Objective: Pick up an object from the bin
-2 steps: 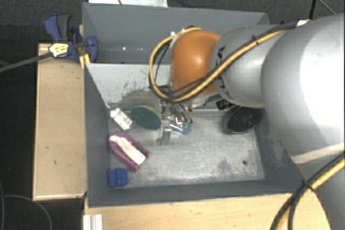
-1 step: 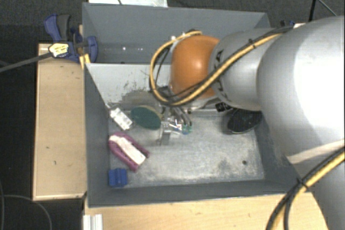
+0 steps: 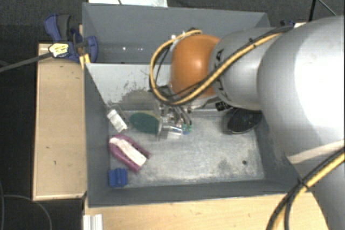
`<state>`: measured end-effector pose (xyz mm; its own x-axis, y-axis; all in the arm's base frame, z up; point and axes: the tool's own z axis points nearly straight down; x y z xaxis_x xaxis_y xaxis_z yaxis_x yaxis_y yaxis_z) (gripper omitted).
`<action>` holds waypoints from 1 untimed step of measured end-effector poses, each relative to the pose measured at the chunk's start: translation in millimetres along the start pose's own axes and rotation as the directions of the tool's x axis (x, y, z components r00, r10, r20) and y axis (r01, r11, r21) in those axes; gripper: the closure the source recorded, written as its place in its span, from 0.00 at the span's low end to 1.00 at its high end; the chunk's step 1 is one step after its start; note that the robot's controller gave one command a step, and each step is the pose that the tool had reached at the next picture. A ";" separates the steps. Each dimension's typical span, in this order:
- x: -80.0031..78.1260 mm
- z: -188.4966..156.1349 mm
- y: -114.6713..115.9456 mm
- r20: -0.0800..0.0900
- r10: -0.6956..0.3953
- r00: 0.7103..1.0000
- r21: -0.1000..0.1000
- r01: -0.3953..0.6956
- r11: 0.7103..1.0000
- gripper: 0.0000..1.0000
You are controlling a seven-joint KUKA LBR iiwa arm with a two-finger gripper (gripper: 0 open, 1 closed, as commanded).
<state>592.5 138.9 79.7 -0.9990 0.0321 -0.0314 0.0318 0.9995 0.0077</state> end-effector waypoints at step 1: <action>30.4 -111.1 13.7 -0.023 -0.043 0.999 0.004 0.043 0.999 1.00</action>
Offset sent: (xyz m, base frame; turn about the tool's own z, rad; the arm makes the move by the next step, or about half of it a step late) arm -0.0350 0.0132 0.1048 -0.0388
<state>559.1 152.8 189.8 -0.9999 -0.0110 -0.0085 -0.0110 0.9999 0.0024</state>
